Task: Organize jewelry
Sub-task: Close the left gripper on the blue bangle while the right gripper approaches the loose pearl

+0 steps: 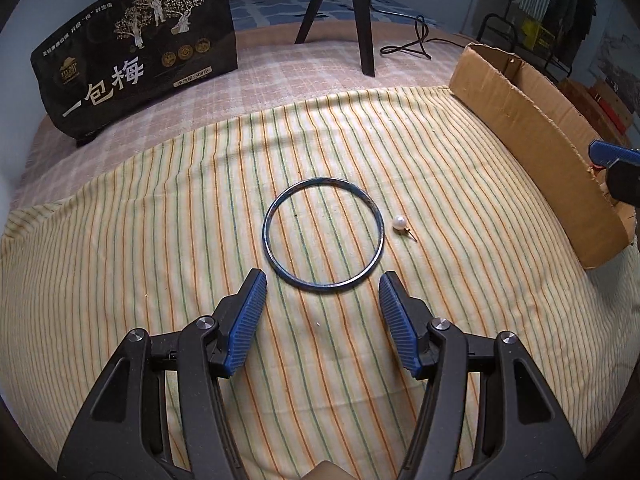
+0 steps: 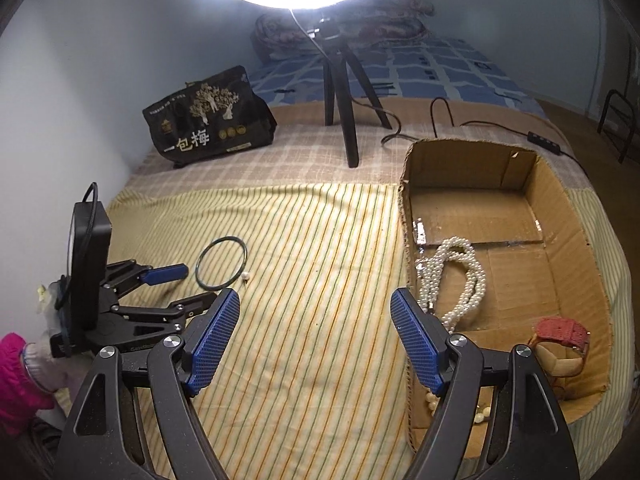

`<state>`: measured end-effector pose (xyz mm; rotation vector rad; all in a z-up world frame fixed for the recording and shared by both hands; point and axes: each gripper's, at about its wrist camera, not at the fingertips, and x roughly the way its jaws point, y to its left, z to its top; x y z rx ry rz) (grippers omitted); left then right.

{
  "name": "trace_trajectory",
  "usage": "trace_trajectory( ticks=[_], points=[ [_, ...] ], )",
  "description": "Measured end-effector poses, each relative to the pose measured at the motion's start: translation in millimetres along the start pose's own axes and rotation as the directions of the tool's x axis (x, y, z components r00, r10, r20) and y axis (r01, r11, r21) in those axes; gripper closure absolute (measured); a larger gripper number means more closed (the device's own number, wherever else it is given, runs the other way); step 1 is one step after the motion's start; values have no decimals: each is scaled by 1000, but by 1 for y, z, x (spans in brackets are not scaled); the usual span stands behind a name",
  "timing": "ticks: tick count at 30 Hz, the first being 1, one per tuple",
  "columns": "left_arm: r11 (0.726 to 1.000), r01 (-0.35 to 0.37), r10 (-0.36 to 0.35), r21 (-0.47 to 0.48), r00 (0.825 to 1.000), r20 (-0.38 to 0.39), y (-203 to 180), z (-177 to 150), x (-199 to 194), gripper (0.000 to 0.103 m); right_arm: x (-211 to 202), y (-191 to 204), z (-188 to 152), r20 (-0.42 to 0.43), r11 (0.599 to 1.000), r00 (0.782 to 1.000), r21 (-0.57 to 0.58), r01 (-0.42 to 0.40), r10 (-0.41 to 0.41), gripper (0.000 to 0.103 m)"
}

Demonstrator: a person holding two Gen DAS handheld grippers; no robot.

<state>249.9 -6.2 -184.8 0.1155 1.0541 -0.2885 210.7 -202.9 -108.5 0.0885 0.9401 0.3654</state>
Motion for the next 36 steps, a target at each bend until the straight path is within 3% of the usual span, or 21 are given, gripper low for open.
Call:
trace_trajectory(
  ticks=[24, 33, 36],
  points=[
    [1000, -16, 15, 14, 998, 63, 5, 17, 24, 37, 36, 19, -5, -72, 999, 997, -44, -15, 12, 26],
    [1000, -17, 15, 20, 997, 79, 11, 21, 29, 37, 66, 42, -12, -138, 993, 990, -114, -38, 23, 43],
    [1000, -20, 19, 18, 996, 82, 15, 21, 29, 37, 72, 44, -11, -143, 992, 990, -117, -37, 20, 43]
  ],
)
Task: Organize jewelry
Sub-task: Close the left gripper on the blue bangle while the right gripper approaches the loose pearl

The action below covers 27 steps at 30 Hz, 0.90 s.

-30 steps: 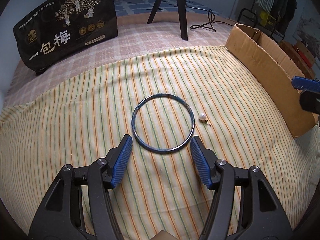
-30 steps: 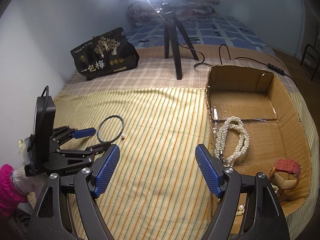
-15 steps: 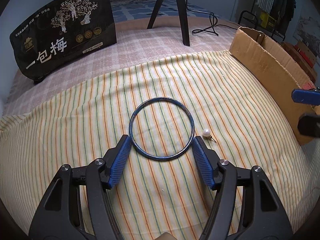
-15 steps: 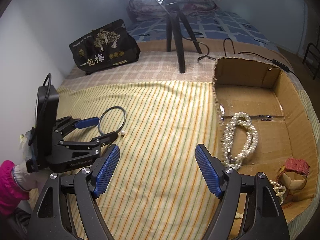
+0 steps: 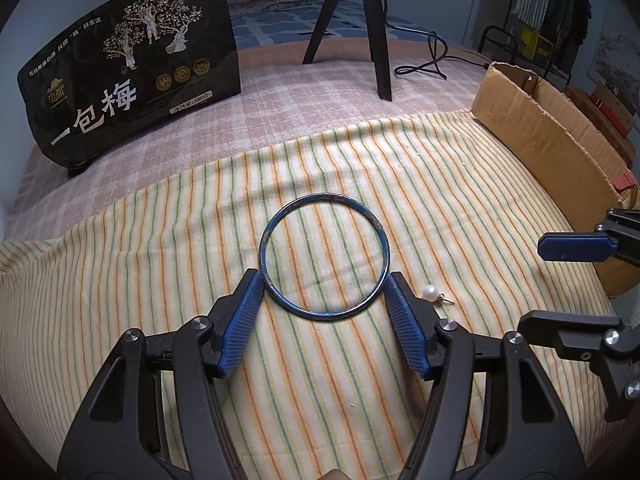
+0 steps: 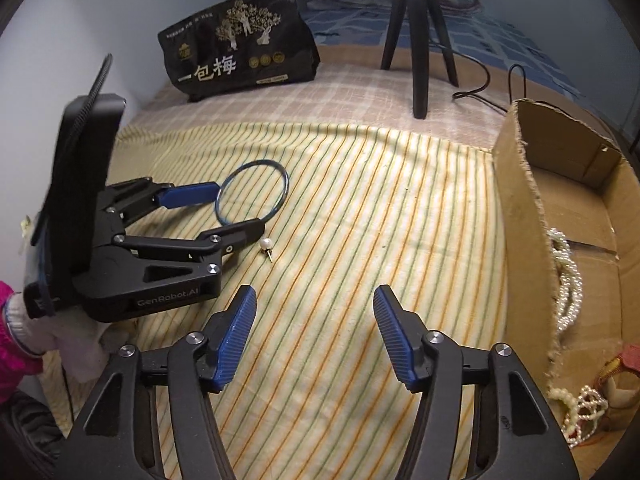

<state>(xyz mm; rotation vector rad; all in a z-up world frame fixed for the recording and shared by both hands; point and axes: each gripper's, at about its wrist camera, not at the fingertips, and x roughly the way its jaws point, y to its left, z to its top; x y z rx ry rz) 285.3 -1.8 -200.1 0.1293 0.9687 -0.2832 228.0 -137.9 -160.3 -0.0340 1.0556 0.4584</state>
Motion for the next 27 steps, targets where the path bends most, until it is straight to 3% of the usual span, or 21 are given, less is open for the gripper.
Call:
trace_trajectory(
  ticks=[9, 21, 27],
  points=[
    [997, -65, 65, -38, 998, 2, 21, 1, -3, 37, 11, 10, 4, -14, 1000, 1000, -21, -3, 2, 45],
    [995, -69, 70, -65, 998, 6, 30, 1, -4, 37, 30, 24, 17, -10, 996, 1000, -85, -7, 6, 67],
    [995, -74, 75, -71, 997, 8, 33, 2, -5, 38, 37, 29, 22, -2, 995, 1000, -100, -6, 6, 72]
  ],
)
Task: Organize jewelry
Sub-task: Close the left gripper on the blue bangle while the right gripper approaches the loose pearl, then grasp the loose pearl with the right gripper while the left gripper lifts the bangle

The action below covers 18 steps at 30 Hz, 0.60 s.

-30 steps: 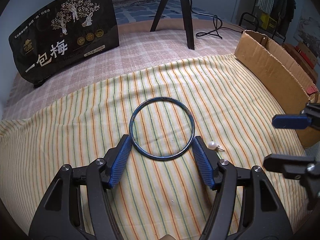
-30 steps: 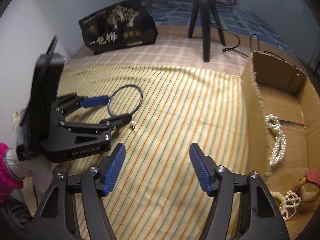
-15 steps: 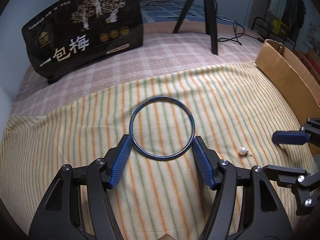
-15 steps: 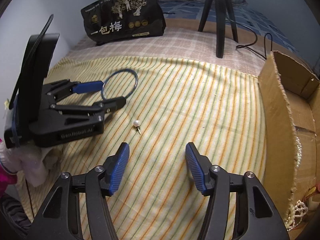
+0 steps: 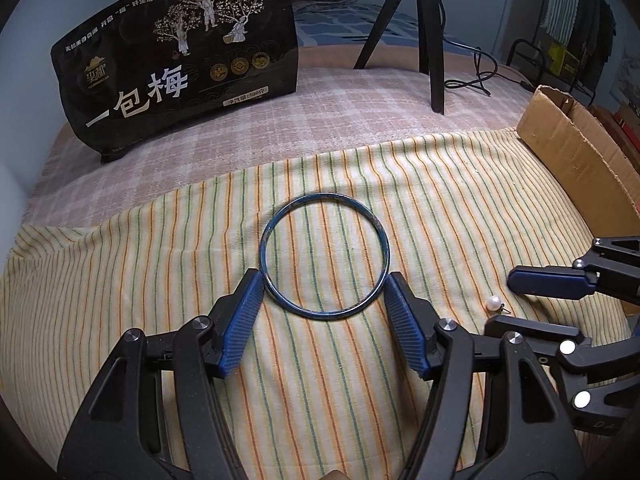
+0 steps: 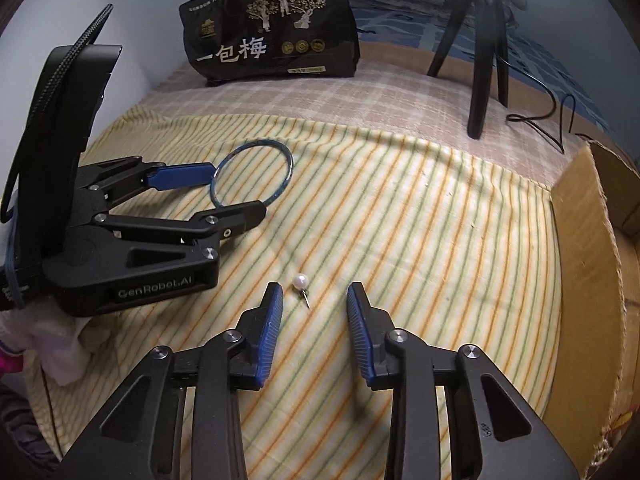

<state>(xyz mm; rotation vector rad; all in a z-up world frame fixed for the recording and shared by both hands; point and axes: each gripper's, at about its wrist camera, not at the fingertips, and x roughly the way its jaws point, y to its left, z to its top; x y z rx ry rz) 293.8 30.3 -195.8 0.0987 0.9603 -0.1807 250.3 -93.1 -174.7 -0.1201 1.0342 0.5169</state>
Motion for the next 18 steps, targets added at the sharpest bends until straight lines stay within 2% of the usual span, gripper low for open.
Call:
trace_trajectory(
  ticks=[2, 5, 10, 11, 12, 13, 18],
  points=[
    [1000, 0, 0, -4, 1000, 1, 2, -1, -1, 38, 3, 3, 2, 1, 1000, 1000, -10, 10, -10, 76],
    [1000, 2, -2, -11, 1000, 4, 5, -2, -3, 38, 5, 7, 4, 2, 999, 1000, -33, 26, -26, 94],
    [999, 14, -13, -47, 1000, 12, 13, -4, -7, 41, 5, 8, 5, 7, 999, 1000, -34, 31, -31, 96],
    [999, 13, -12, -52, 1000, 12, 14, -5, -8, 49, 4, 8, 5, 8, 999, 1000, -33, 30, -30, 96],
    [998, -4, 4, -59, 1000, 13, 15, -5, -9, 83, 3, 8, 5, 9, 999, 1000, -33, 28, -28, 96],
    [997, -21, 21, -69, 1000, 5, 17, -4, -9, 89, 1, 9, 5, 11, 999, 1000, -33, 28, -28, 96],
    [998, 25, -25, -65, 1000, 1, 21, -5, -10, 89, -4, 11, 2, 13, 999, 1000, -41, 24, -23, 96]
  ],
)
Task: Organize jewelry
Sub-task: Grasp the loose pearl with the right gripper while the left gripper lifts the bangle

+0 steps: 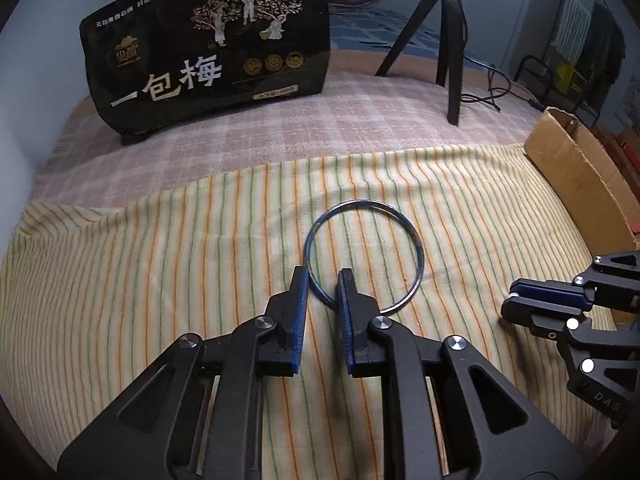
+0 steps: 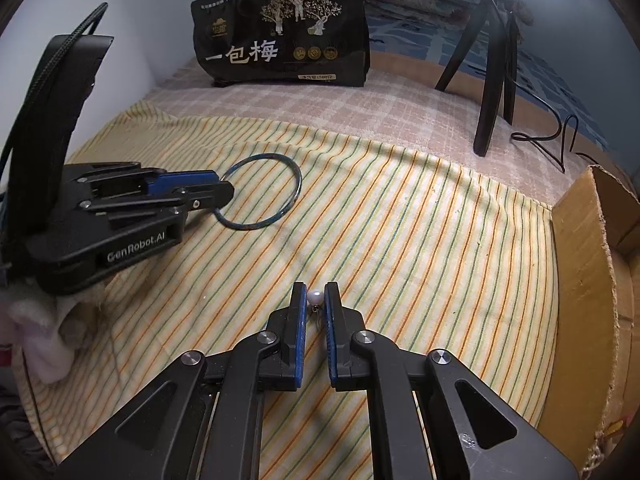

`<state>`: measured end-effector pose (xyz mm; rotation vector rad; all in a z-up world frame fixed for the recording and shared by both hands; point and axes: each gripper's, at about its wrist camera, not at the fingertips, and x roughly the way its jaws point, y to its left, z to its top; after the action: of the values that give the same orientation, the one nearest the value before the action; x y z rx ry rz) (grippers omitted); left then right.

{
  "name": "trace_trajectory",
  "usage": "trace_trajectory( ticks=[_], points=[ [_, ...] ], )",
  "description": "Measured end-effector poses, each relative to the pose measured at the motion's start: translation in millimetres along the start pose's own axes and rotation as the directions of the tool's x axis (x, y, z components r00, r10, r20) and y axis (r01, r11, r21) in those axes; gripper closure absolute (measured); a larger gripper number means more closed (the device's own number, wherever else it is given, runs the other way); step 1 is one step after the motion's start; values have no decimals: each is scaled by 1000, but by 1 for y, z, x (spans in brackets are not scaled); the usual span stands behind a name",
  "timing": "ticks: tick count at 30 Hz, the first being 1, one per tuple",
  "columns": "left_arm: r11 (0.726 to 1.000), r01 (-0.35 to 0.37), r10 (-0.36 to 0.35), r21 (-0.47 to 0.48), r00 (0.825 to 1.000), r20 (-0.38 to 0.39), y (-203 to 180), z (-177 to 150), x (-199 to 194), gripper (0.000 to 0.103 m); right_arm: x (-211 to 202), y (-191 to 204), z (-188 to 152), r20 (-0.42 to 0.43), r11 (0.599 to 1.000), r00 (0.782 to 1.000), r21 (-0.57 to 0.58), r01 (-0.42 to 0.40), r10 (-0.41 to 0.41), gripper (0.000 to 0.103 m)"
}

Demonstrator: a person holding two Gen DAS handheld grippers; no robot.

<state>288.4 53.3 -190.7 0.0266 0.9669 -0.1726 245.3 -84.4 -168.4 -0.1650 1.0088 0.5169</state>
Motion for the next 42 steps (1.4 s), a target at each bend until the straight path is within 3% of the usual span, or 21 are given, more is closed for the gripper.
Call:
trace_trajectory(
  ticks=[1, 2, 3, 5, 8, 10, 19, 32, 34, 36, 42],
  points=[
    [1000, 10, -10, -2, 1000, 2, 0, -1, -1, 88, 0, 0, -1, -1, 1000, 1000, 0, 0, 0, 96],
    [1000, 23, -23, -3, 1000, -3, 0, -1, -2, 79, -1, 0, -1, -2, 1000, 1000, -2, 0, 0, 96],
    [999, 43, -43, 3, 999, -5, -2, -1, -2, 63, -1, 0, -2, -3, 1000, 1000, -3, 2, -2, 96],
    [998, 50, -50, 24, 999, 4, -6, -2, -4, 44, -4, -2, -4, 0, 1000, 1000, 2, 4, -4, 96],
    [997, 46, -47, 63, 999, 17, -15, -3, -5, 36, -6, -6, -4, 7, 1000, 1000, 14, 6, -6, 96],
    [997, 36, -36, 66, 999, -1, -19, -2, -1, 24, -7, -9, -4, 11, 1000, 1000, 22, 6, -6, 96],
    [999, -25, 26, 48, 1000, -14, -23, 9, 11, 18, -9, -15, -5, 16, 999, 1000, 41, 4, -4, 96],
    [998, -40, 43, 56, 998, -45, -27, 18, 21, 15, -10, -19, -7, 13, 999, 1000, 52, 7, -8, 96],
    [998, -42, 44, 55, 998, -41, -26, 18, 21, 19, -11, -19, -7, 13, 999, 1000, 51, 9, -10, 96],
    [997, -41, 44, 59, 998, -38, -26, 19, 20, 29, -12, -19, -7, 15, 999, 1000, 52, 12, -13, 96],
    [997, -49, 51, 61, 998, -33, -27, 20, 14, 30, -19, -20, -7, 25, 998, 999, 56, 18, -20, 96]
  ],
)
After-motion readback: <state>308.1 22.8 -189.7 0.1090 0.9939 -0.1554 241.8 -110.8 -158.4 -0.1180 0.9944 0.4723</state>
